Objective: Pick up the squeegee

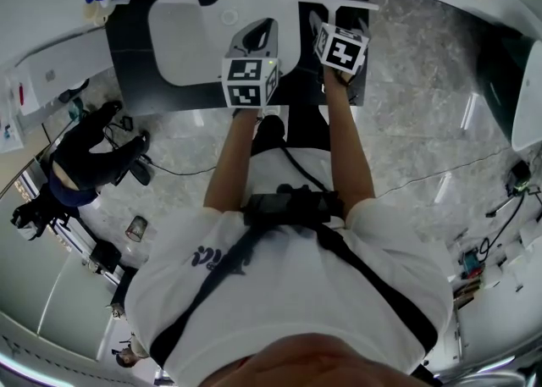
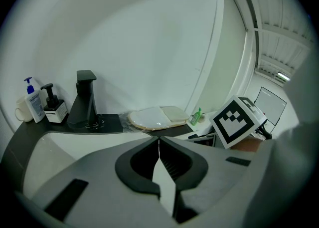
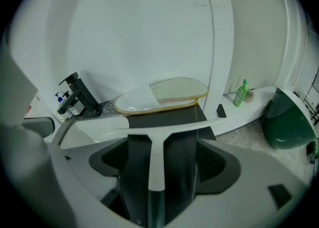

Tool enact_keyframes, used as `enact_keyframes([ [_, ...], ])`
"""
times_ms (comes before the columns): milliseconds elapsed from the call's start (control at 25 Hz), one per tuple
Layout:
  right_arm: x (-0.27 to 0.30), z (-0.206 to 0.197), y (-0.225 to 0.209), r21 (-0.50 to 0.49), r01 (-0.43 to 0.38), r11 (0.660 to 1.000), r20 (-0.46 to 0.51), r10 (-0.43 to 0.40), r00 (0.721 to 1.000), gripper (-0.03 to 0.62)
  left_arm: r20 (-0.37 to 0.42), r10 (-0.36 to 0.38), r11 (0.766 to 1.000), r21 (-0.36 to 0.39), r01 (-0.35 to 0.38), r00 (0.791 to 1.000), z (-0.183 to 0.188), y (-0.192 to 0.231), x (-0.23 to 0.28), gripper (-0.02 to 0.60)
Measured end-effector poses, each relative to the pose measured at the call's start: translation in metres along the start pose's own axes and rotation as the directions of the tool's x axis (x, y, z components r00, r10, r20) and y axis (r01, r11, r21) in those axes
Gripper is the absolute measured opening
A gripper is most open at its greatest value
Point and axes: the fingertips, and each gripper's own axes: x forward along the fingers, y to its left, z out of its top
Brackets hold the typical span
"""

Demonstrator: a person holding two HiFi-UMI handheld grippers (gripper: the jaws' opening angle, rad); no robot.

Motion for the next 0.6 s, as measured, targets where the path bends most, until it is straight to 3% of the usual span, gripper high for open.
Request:
enact_keyframes([
  [40,-0.001,0.0,-0.002,-0.013,0.016,1.0,0.003,-0.016,1.0,0.369,-0.001,0.0,1.0,-0.001,0.0,1.0,0.0,0.0,0.0,0.012],
  [80,-0.003,0.0,-0.003,-0.031,0.033,0.999,0.005,-0.033,0.999,0.224,-0.003,0.001,1.0,-0.004,-0.001,1.0,-0.001,0.0,0.0,0.012],
  [120,-0.004,-0.001,-0.004,-0.047,0.046,0.998,0.004,-0.046,0.999,0.185,-0.004,0.001,1.0,-0.008,-0.001,1.0,-0.002,0.0,0.0,0.012],
  [480,-0.001,-0.008,0.005,-0.057,0.042,0.998,-0.017,-0.043,0.999,0.104,-0.006,0.008,1.0,-0.02,-0.009,1.0,-0.005,0.002,-0.002,0.012],
  [600,-0.001,0.003,0.012,-0.059,0.03,0.998,0.023,-0.028,0.999,0.084,-0.008,0.011,1.0,-0.023,-0.012,1.0,-0.009,0.002,-0.004,0.012],
])
